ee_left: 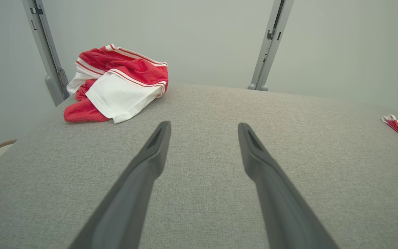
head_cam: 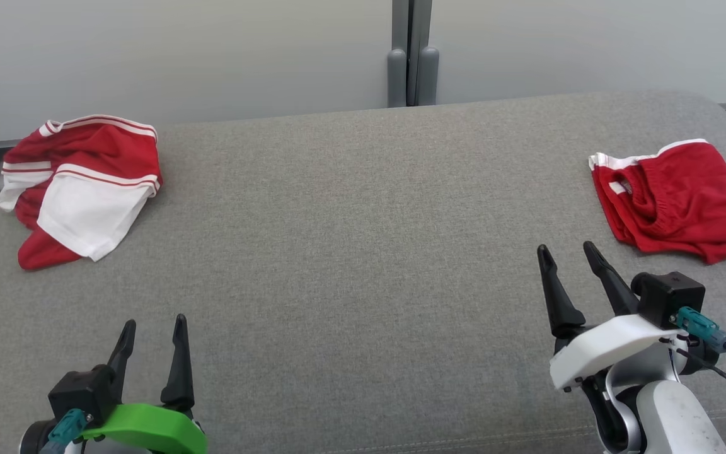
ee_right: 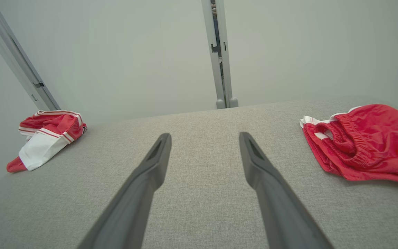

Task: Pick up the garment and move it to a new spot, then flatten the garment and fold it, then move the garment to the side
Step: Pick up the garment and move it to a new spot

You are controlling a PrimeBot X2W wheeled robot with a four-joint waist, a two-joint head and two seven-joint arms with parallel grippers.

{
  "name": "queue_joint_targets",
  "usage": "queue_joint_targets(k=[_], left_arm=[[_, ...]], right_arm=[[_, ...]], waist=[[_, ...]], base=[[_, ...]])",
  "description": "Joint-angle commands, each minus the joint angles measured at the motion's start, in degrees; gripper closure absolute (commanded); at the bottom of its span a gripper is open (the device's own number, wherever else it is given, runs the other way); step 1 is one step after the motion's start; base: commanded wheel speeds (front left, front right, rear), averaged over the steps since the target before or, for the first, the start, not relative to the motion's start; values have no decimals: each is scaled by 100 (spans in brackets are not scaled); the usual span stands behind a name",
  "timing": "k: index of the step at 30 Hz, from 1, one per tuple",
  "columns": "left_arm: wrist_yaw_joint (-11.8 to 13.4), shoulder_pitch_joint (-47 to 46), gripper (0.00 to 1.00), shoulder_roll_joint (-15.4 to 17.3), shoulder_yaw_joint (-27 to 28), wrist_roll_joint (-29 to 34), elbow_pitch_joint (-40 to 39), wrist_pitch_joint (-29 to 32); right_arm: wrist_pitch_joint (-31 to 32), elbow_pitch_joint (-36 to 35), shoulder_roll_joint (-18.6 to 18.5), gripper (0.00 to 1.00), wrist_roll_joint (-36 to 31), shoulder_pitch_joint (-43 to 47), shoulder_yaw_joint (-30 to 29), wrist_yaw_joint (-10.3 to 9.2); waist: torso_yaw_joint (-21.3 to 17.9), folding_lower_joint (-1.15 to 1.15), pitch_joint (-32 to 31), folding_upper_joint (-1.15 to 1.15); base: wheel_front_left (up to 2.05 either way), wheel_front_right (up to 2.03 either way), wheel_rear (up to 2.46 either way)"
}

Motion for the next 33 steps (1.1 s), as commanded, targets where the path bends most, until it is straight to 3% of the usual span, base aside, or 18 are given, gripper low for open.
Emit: queue_joint_targets(k=[1,16,33], left_arm=[[-20,-122,0,31,1,36,39,-11],[-227,-427,0,-23,-112,74,364,-3],[-157,-538,0,-79,-94,191,358,-17]], right_arm=[[-28,8,-12,0,22,80,-12,-2],[-64,54,-11,0,72,82,-69,-2],[-112,-90,-13,0,101,145,-209,-2]], waist=[[11,0,-1,0],[249,0,-1,0],[1799,0,112,0]], base=[[0,0,0],[0,0,0],[0,0,0]])
